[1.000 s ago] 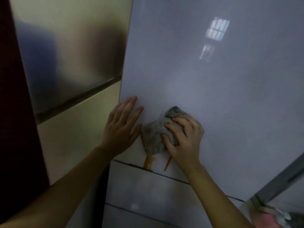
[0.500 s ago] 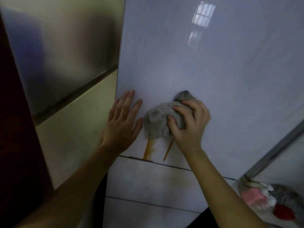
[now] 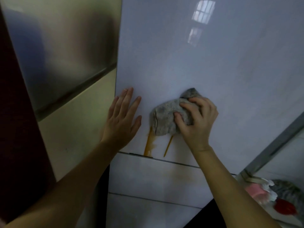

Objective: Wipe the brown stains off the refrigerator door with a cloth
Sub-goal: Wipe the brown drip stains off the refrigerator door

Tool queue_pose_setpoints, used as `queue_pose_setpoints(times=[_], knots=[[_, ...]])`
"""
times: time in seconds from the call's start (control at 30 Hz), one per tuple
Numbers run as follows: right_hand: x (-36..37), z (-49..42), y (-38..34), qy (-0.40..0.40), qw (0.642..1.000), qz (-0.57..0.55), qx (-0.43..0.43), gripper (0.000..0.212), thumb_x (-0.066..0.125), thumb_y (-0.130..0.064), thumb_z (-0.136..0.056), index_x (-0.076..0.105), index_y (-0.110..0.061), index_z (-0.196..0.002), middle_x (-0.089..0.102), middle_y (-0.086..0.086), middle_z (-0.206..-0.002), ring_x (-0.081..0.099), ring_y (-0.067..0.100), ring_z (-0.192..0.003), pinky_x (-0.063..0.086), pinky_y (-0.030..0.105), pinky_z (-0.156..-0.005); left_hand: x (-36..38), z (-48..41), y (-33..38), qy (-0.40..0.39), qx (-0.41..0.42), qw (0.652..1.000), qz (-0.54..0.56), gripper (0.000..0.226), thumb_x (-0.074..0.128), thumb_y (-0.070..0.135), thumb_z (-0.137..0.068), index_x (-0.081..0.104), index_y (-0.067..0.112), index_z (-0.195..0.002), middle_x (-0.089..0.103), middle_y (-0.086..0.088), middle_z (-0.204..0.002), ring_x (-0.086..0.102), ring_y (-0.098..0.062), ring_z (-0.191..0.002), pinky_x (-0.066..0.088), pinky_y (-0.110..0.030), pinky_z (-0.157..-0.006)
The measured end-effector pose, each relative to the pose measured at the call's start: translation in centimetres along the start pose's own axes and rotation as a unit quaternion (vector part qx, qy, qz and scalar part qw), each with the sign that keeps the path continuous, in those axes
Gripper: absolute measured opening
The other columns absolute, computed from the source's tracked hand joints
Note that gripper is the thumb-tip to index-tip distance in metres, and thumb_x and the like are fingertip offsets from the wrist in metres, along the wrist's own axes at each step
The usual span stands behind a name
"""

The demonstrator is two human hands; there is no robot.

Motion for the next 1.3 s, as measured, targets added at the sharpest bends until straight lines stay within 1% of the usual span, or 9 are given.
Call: queue_pose_setpoints(times=[0.13,0.23,0.4,0.53,0.7,0.83,1.0,1.2,1.3], knots=[[0.7,-0.7,-0.4,0.012,1.0,-0.016,0.018,0.027,0.087,-0.024,-0.081,0.076,-0.013,-0.103,0.067,0.012,-0.116,0.055,0.038,-0.12,0.04,0.047,-0.106,-0.1,-0.1,-0.1,0.005,0.014,1.0,-0.017,0.06,0.053,0.032,-0.098,0.036,0.01,-0.151,0.027,-0.019,-0.161,0.02,-0.03,-0.152,0.024,-0.048,-0.123],[1.0,0.9,0.2,0.001,1.0,-0.016,-0.021,0.027,0.084,-0.028,-0.084,0.075,-0.014,-0.105,0.066,0.011,-0.118,0.053,0.036,-0.122,0.041,0.049,-0.106,0.1,0.0,-0.2,0.012,0.017,1.0,-0.024,0.06,0.053,0.032,-0.098,0.037,0.009,-0.151,0.028,-0.02,-0.16,0.021,-0.031,-0.151,0.024,-0.048,-0.123],[0.3,6.2,2.3,-0.032,0.997,0.003,-0.076,0.027,0.08,-0.034,-0.088,0.076,-0.012,-0.104,0.06,0.005,-0.123,0.05,0.031,-0.126,0.032,0.038,-0.112,0.5,0.4,0.5,0.012,-0.011,0.999,-0.031,0.061,0.048,0.037,-0.1,0.031,0.011,-0.153,0.022,-0.018,-0.163,0.017,-0.03,-0.153,0.023,-0.049,-0.123],[-0.9,9.8,4.6,-0.034,0.997,0.014,-0.065,0.028,0.077,-0.036,-0.089,0.077,-0.012,-0.103,0.067,0.011,-0.119,0.051,0.032,-0.124,0.038,0.043,-0.108,1.4,1.9,2.1,0.017,-0.04,0.999,-0.024,0.06,0.044,0.041,-0.101,0.032,0.012,-0.152,0.019,-0.018,-0.164,0.018,-0.032,-0.152,0.024,-0.052,-0.121],[-1.5,9.6,5.9,0.025,0.999,0.0,-0.022,0.026,0.081,-0.032,-0.086,0.078,-0.012,-0.103,0.069,0.011,-0.113,0.057,0.036,-0.115,0.045,0.052,-0.099,3.3,6.4,1.1,-0.01,-0.044,0.998,-0.044,0.063,0.036,0.045,-0.1,0.027,0.014,-0.154,0.013,-0.015,-0.166,0.013,-0.03,-0.154,0.02,-0.047,-0.123],[0.5,9.1,3.5,0.074,0.997,-0.02,0.019,0.026,0.084,-0.029,-0.082,0.077,-0.014,-0.102,0.068,0.009,-0.112,0.057,0.035,-0.116,0.037,0.043,-0.104,4.6,8.6,0.2,-0.005,-0.043,0.998,-0.052,0.064,0.034,0.046,-0.1,0.026,0.016,-0.155,0.012,-0.012,-0.166,0.011,-0.027,-0.154,0.016,-0.042,-0.123],[4.3,10.4,-1.0,0.04,0.998,-0.034,-0.043,0.026,0.081,-0.035,-0.084,0.077,-0.018,-0.104,0.068,0.005,-0.115,0.057,0.033,-0.12,0.038,0.047,-0.102,5.0,9.0,-0.4,0.029,-0.014,0.998,-0.055,0.06,0.035,0.044,-0.101,0.033,0.014,-0.152,0.018,-0.014,-0.165,0.018,-0.029,-0.153,0.02,-0.042,-0.121],[3.4,14.5,1.6,0.052,0.994,-0.031,-0.087,0.025,0.082,-0.033,-0.085,0.078,-0.016,-0.104,0.07,0.007,-0.117,0.059,0.036,-0.117,0.042,0.048,-0.101,7.0,12.9,-1.3,0.07,-0.027,0.997,-0.033,0.057,0.04,0.04,-0.1,0.04,0.011,-0.149,0.021,-0.014,-0.164,0.02,-0.03,-0.152,0.025,-0.043,-0.12],[3.3,13.1,1.7,0.061,0.992,-0.029,-0.107,0.026,0.082,-0.034,-0.086,0.077,-0.017,-0.105,0.068,0.005,-0.115,0.057,0.032,-0.117,0.036,0.043,-0.102,8.0,13.3,-1.1,0.092,-0.036,0.995,-0.029,0.059,0.04,0.041,-0.099,0.037,0.012,-0.15,0.02,-0.013,-0.164,0.019,-0.029,-0.153,0.022,-0.041,-0.122]])
Point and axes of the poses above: each hand's wrist, its own z-axis away from the middle knuckle, its own x-axis out of the palm, y = z × x, the point moved 5 cm from there along -z, towards the middle knuckle
